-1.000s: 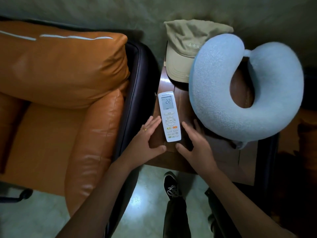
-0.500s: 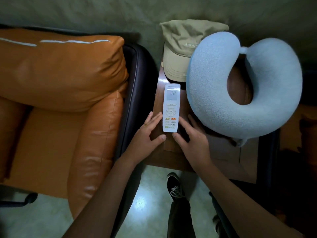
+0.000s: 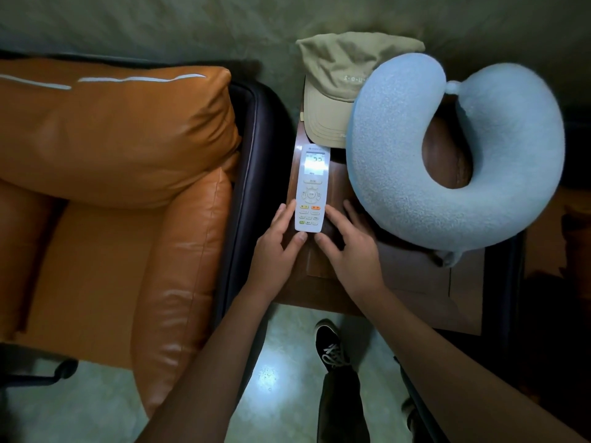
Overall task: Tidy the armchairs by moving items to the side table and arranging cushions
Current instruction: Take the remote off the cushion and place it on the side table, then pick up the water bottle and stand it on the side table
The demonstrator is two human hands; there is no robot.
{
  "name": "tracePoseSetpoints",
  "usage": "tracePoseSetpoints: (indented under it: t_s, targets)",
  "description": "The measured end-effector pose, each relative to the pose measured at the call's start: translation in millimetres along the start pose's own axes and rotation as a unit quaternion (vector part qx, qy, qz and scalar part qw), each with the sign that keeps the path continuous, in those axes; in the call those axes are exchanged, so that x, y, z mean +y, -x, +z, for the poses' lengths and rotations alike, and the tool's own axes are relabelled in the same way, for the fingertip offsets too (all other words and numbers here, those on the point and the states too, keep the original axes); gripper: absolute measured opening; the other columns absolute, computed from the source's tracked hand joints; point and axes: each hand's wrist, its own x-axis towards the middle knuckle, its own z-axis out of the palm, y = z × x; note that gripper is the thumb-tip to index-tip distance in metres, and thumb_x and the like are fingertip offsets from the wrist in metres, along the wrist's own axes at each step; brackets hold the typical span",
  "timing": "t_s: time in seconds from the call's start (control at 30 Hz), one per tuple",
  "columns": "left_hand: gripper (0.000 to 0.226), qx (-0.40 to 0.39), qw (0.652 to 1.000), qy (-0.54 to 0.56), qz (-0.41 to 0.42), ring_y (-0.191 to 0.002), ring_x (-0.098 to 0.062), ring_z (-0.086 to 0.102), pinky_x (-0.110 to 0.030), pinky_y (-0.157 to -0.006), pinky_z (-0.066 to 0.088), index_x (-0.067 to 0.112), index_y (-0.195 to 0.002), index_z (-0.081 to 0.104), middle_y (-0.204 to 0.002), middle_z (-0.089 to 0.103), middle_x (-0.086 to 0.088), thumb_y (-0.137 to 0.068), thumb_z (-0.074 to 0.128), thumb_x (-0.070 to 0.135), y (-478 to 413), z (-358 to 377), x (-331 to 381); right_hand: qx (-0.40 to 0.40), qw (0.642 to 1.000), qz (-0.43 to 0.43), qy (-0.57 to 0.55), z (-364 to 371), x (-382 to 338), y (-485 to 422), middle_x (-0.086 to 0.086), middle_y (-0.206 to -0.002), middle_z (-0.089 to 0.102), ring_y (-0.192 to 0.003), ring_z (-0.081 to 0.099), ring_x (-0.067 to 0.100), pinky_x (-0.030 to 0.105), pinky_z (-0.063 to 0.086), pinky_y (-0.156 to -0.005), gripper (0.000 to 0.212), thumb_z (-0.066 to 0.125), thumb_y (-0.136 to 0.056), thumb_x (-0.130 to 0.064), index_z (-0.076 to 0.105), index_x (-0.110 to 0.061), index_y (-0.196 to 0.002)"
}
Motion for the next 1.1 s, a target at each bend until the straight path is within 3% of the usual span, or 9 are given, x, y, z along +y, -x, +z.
tracePoseSetpoints:
  t_s: [0.13, 0.3, 0.43, 0.5, 0.57, 0.67, 0.73, 0.93, 1.1]
  targets:
    - [0.062, 0.016, 1.0, 0.014, 0.007, -0.145, 0.0, 0.033, -0.032, -0.119, 0.033, 0.039, -0.151, 0.037, -0.158, 0.04, 0.013, -0.097, 0.062, 0.021, 2.7, -5.7, 1.8, -0.029, 0.999, 0.01, -0.026, -3.5, -0.9, 3.4, 0.0, -0.162, 0.033, -0.15, 0.017, 0.001, 0.023, 0.027, -0.114, 0.066, 0.07, -0.092, -0.025, 0.041, -0.035, -0.151]
    - [0.064, 0.032, 0.998, 0.032, -0.043, -0.128, 0.002, 0.047, -0.025, -0.099, 0.048, 0.039, -0.151, 0.038, -0.151, 0.04, 0.017, -0.095, 0.063, 0.019, 22.7, -7.2, -0.6, -0.061, 0.998, 0.022, -0.026, -22.0, 8.3, 23.1, -0.001, -0.161, 0.035, -0.147, 0.031, 0.009, 0.024, 0.025, -0.118, 0.064, 0.07, -0.092, -0.024, 0.044, -0.026, -0.15]
    - [0.067, 0.01, 0.993, 0.073, -0.088, -0.13, 0.002, 0.051, -0.036, -0.109, 0.047, 0.035, -0.154, 0.034, -0.147, 0.049, 0.014, -0.096, 0.063, 0.016, 67.2, 2.6, -13.2, -0.101, 0.994, 0.035, 0.008, -42.3, 25.0, 62.8, 0.001, -0.16, 0.037, -0.15, 0.028, 0.018, 0.036, 0.026, -0.121, 0.059, 0.066, -0.094, -0.026, 0.045, -0.029, -0.15]
    - [0.068, 0.027, 0.992, 0.068, -0.107, -0.131, -0.002, 0.051, -0.037, -0.112, 0.045, 0.035, -0.154, 0.033, -0.149, 0.049, 0.011, -0.097, 0.063, 0.016, 92.3, 10.2, -14.3, -0.111, 0.993, 0.044, -0.009, -50.5, 34.9, 89.4, 0.003, -0.158, 0.039, -0.15, 0.028, 0.019, 0.032, 0.019, -0.123, 0.057, 0.066, -0.095, -0.024, 0.048, -0.027, -0.148]
    - [0.069, 0.041, 0.988, 0.066, -0.137, -0.123, -0.005, 0.057, -0.033, -0.106, 0.049, 0.039, -0.154, 0.032, -0.149, 0.049, 0.008, -0.097, 0.063, 0.017, 115.7, 20.0, -11.2, -0.112, 0.992, 0.052, -0.023, -60.0, 43.3, 116.6, 0.002, -0.158, 0.04, -0.15, 0.029, 0.014, 0.029, 0.016, -0.124, 0.054, 0.065, -0.095, -0.022, 0.049, -0.023, -0.147]
    - [0.072, 0.051, 0.98, 0.056, -0.184, -0.102, -0.006, 0.063, -0.026, -0.092, 0.053, 0.041, -0.155, 0.028, -0.139, 0.053, 0.005, -0.097, 0.063, 0.018, 144.6, 39.4, -3.7, -0.122, 0.988, 0.086, -0.046, -76.9, 55.5, 155.4, -0.004, -0.161, 0.034, -0.149, 0.024, 0.004, 0.033, 0.024, -0.122, 0.055, 0.062, -0.097, -0.025, 0.045, -0.027, -0.15]
    - [0.071, 0.036, 0.979, 0.052, -0.193, -0.102, -0.007, 0.061, -0.026, -0.09, 0.052, 0.04, -0.154, 0.028, -0.13, 0.057, 0.006, -0.097, 0.063, 0.018, 162.6, 56.8, -0.2, -0.129, 0.986, 0.091, -0.047, -88.0, 64.8, 179.2, -0.006, -0.161, 0.033, -0.148, 0.022, 0.0, 0.033, 0.028, -0.12, 0.056, 0.06, -0.098, -0.029, 0.041, -0.031, -0.151]
    - [0.057, -0.03, 0.984, 0.032, -0.175, -0.099, -0.012, 0.062, -0.028, -0.092, 0.051, 0.037, -0.146, 0.046, -0.125, 0.061, 0.006, -0.096, 0.063, 0.015, 218.1, 128.0, 14.7, -0.112, 0.985, 0.094, -0.093, -129.7, 98.5, 258.1, -0.006, -0.155, 0.045, -0.143, 0.04, 0.01, 0.042, 0.038, -0.117, 0.054, 0.057, -0.099, -0.028, 0.042, -0.027, -0.151]
    - [0.051, -0.038, 0.982, 0.06, -0.173, -0.097, -0.012, 0.062, -0.006, -0.074, 0.047, 0.028, -0.143, 0.052, -0.121, 0.062, 0.004, -0.097, 0.061, 0.01, 278.5, 186.7, 31.0, -0.104, 0.986, 0.1, -0.086, -168.7, 130.3, 328.5, -0.009, -0.143, 0.055, -0.134, 0.046, 0.003, 0.03, 0.039, -0.113, 0.052, 0.057, -0.1, -0.026, 0.043, -0.026, -0.151]
